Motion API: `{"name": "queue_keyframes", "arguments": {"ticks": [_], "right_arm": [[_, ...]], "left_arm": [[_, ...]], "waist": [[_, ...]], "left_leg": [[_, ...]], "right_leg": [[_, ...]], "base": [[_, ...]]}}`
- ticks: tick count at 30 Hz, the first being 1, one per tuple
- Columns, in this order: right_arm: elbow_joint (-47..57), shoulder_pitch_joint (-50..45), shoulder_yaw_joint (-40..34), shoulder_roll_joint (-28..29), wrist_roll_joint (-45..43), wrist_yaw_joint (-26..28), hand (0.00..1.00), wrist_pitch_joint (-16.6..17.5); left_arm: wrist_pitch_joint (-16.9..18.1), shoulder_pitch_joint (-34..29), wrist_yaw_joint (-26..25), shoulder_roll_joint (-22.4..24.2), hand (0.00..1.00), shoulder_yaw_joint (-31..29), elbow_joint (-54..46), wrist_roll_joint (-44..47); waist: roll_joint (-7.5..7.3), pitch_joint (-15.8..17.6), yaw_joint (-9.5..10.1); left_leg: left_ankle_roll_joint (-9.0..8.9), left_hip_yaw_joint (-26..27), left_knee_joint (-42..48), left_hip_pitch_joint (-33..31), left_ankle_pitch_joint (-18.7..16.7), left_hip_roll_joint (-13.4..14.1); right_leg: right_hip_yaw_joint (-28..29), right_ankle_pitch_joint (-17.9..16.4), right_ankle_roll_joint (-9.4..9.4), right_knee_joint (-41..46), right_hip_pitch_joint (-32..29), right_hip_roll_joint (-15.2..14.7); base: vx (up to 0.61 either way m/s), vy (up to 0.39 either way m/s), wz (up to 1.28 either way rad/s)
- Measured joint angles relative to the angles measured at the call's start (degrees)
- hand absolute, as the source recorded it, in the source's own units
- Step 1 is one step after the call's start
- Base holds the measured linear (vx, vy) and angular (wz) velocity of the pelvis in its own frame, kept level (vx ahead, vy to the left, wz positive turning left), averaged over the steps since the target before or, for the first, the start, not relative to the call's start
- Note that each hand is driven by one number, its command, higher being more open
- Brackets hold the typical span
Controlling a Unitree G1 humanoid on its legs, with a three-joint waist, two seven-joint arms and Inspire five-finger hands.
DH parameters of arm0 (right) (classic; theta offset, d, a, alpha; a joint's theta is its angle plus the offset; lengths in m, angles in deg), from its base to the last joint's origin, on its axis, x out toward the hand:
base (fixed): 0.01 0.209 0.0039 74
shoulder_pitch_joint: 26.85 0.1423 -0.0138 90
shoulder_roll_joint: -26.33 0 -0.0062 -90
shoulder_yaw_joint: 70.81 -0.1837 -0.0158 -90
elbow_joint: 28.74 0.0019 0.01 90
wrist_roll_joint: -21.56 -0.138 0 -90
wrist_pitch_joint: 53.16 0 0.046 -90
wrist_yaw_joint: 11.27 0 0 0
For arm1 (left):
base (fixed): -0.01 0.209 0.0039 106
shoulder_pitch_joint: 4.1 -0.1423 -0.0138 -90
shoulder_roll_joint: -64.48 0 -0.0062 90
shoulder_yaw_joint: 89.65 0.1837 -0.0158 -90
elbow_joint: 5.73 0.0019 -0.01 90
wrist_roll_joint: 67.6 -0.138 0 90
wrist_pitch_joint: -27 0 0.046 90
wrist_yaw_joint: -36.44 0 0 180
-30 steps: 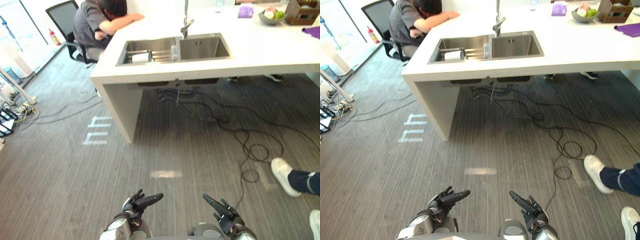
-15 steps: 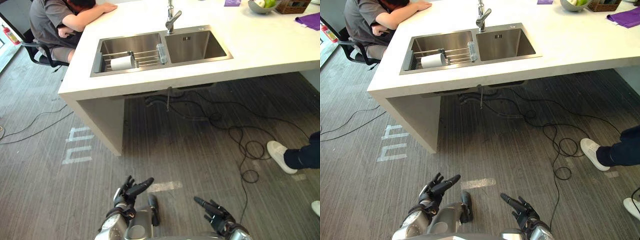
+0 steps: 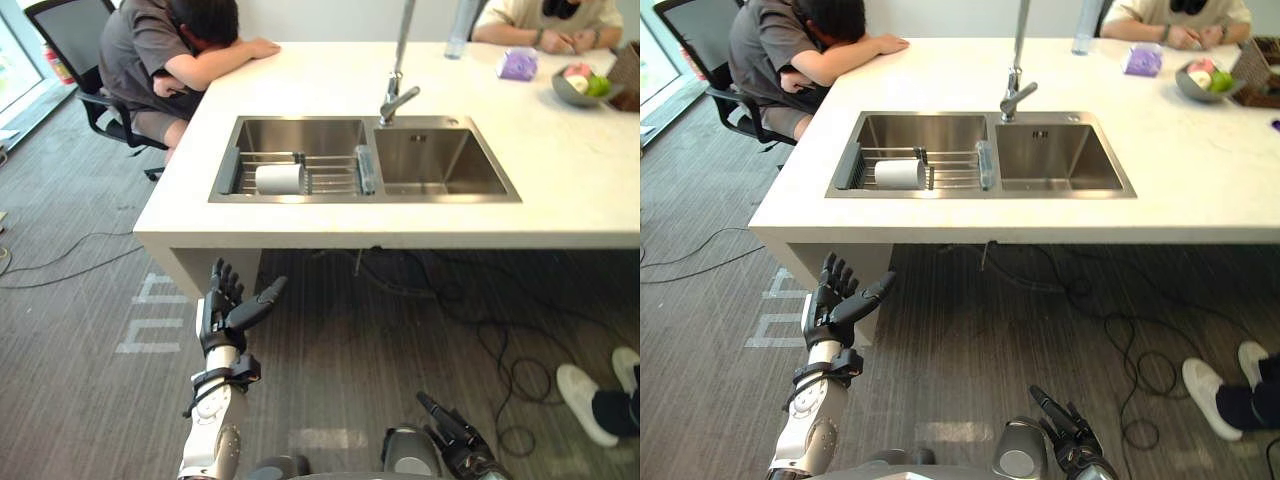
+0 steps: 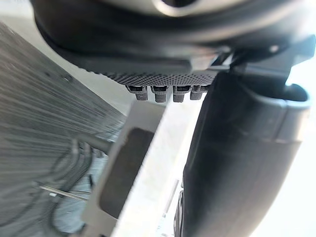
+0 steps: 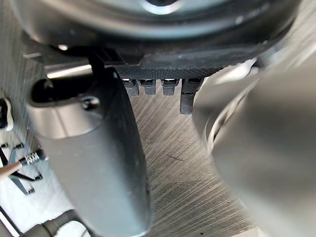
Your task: Walk over to the sink, pick up the cup, carry it to the dishwasher, place the cup inside the dishwasher, then close the dishwasher door
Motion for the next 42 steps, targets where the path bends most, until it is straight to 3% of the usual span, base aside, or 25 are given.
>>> {"name": "queue_keyframes", "arguments": {"ticks": [1,2,3,4,11,18,22,25,29,30,31,33,34,35,37,39,41,42], "right_arm": [[-1.11,-0.57,0.51,0.45,-0.19,0.20,1.00,-0.06],[-2.20,-0.80,0.49,0.39,-0.25,0.54,1.00,-0.93],[-2.36,-1.06,-0.10,0.23,-0.37,1.26,1.00,-1.41],[-4.09,-2.91,0.31,-0.82,-0.17,8.29,1.00,-6.02],[-4.09,-3.02,0.33,-0.80,-0.21,8.27,1.00,-5.89],[-3.87,-4.99,-2.91,1.52,-2.17,6.83,1.00,-3.47],[-6.82,-6.07,-10.10,4.24,-2.15,6.16,1.00,-2.89],[-9.60,-5.30,-11.58,4.03,-1.21,6.29,1.00,-2.41],[-12.66,-4.05,-11.66,2.98,-0.94,6.28,1.00,-1.75],[-12.83,-3.74,-10.65,2.54,-1.21,6.20,1.00,-1.70],[-12.85,-3.54,-8.94,1.68,-1.88,6.09,1.00,-1.70],[-12.51,-3.45,-5.37,0.34,-2.60,5.62,1.00,-1.75],[-12.28,-2.84,-2.69,-0.59,-2.70,5.31,1.00,-1.82],[-11.68,-2.23,0.30,-1.99,-2.59,4.50,1.00,-2.12],[-11.10,-1.65,1.18,-2.30,-2.60,4.36,1.00,-2.50],[-10.05,-0.66,1.69,-3.35,-2.48,3.53,1.00,-2.48],[-9.99,0.14,1.73,-4.33,-2.35,3.45,1.00,-2.88],[-9.67,0.05,1.74,-4.44,-2.08,3.47,1.00,-3.02]], "left_arm": [[-0.03,-0.15,-0.01,0.68,1.00,-0.23,-0.29,0.04],[-0.05,-0.35,-0.19,1.93,1.00,-0.39,-0.79,0.07],[-0.02,-0.43,-0.23,2.48,1.00,-0.39,-1.31,0.07],[-0.27,0.67,-0.08,-2.68,1.00,0.81,3.58,0.03],[-0.60,0.72,-0.32,-2.67,1.00,1.89,2.56,0.12],[-2.24,6.05,-1.07,-2.72,1.00,8.78,-18.58,0.55],[0.38,13.23,-3.18,-3.11,1.00,6.40,-33.22,-1.24],[3.08,13.96,-5.55,-2.93,1.00,1.10,-38.41,-1.19],[3.90,12.07,-6.84,-2.47,1.00,-3.19,-41.77,0.54],[2.62,11.78,-6.49,-2.51,1.00,-2.73,-42.26,2.04],[0.56,11.58,-5.72,-2.50,1.00,-2.08,-42.50,3.86],[-1.92,10.13,-4.71,-2.63,1.00,-1.89,-42.78,5.17],[-3.00,9.73,-4.06,-2.99,1.00,-1.66,-42.94,5.30],[-5.20,8.62,-2.59,-2.56,1.00,-0.20,-42.52,5.80],[-6.34,7.96,-0.86,-2.11,1.00,1.24,-40.59,5.80],[-7.59,7.81,2.78,-2.48,1.00,3.20,-36.67,6.89],[-8.30,7.79,5.45,-2.56,1.00,4.96,-34.77,6.93],[-8.78,7.76,6.48,-2.47,1.00,5.67,-34.29,6.95]], "waist": [[0.03,-0.32,0.69],[2.02,-0.85,1.24],[2.60,-1.10,1.48],[0.94,-1.62,1.64],[0.98,-1.64,1.51],[1.04,-3.64,0.32],[1.39,-5.98,-0.09],[1.56,-6.10,0.06],[1.86,-5.94,1.03],[2.05,-5.96,1.13],[3.07,-5.99,1.05],[4.84,-6.10,0.99],[5.37,-5.66,0.83],[6.06,-5.27,-0.03],[6.14,-4.37,0.26],[6.24,-4.03,0.25],[6.30,-4.04,0.02],[6.32,-4.05,-0.08]], "left_leg": [[-1.08,-0.83,2.06,0.02,-1.94,0.34],[-2.39,-0.59,3.70,-0.74,-3.61,2.83],[-2.79,-0.63,4.12,-1.28,-4.05,3.61],[-3.39,-0.98,-4.56,1.56,0.14,5.57],[-3.33,-0.19,-5.35,2.45,0.20,5.57],[-2.96,5.03,-7.96,3.77,-0.10,5.45],[-3.00,3.20,-10.42,4.76,1.70,4.86],[-3.07,1.26,-10.15,5.20,1.75,4.76],[-3.21,0.03,-8.85,3.90,1.66,4.79],[-3.77,-0.52,-7.28,2.67,0.84,5.01],[-4.08,-1.08,-4.54,1.09,-2.20,6.48],[-5.64,0.56,-0.38,0.50,-4.69,10.03],[-5.98,1.65,7.92,-2.11,-5.82,11.25],[-5.93,5.58,25.39,-10.00,-4.07,14.53],[-5.81,6.25,35.66,-14.06,0.00,16.32],[-5.27,9.09,31.58,-14.48,-5.04,13.85],[-4.67,9.39,16.62,-14.10,-5.25,9.64],[-5.24,6.52,7.69,-13.61,-3.38,8.05]], "right_leg": [[-0.72,-2.56,1.02,-0.01,1.05,0.19],[-2.38,-4.48,0.65,-2.68,3.00,2.18],[-2.96,-5.25,0.66,-4.24,3.53,2.99],[-5.44,1.76,0.33,-20.03,10.26,7.36],[-5.20,1.72,0.36,-19.80,10.24,7.08],[-4.78,-0.51,1.74,-15.94,8.62,4.56],[-6.86,-1.59,2.30,-16.15,9.69,4.04],[-10.36,-2.25,2.11,-17.18,12.90,3.79],[-13.27,-4.01,2.08,-17.30,14.42,3.44],[-13.99,-5.03,2.88,-17.10,14.60,3.55],[-14.13,-6.12,2.76,-16.30,14.67,4.62],[-12.31,-8.91,-0.10,-15.94,15.86,9.20],[-10.24,-9.35,-0.58,-16.76,16.65,10.79],[-10.44,-9.65,-1.39,-17.17,18.10,12.15],[-9.32,-9.77,-2.35,-18.28,20.82,12.45],[-7.33,-10.23,-2.40,-18.59,22.62,10.18],[-4.41,-9.32,-1.01,-20.11,22.58,8.06],[-2.88,-9.08,-0.65,-20.73,22.60,7.71]], "base": [[0.36,-0.381,0.52],[0.28,-0.310,0.14],[0.22,-0.230,0.03],[0.04,-0.046,-0.01],[0.00,0.000,-0.04],[0.01,0.021,0.01],[0.11,0.033,0.23],[0.09,0.011,0.56],[0.02,-0.024,0.48],[-0.03,-0.076,0.50],[-0.02,-0.148,0.43],[0.02,-0.132,0.07],[0.04,-0.106,-0.03],[0.08,-0.192,-0.04],[0.11,-0.146,-0.26],[0.16,-0.037,-0.55],[0.20,0.019,-0.78],[0.26,0.067,-0.77]]}}
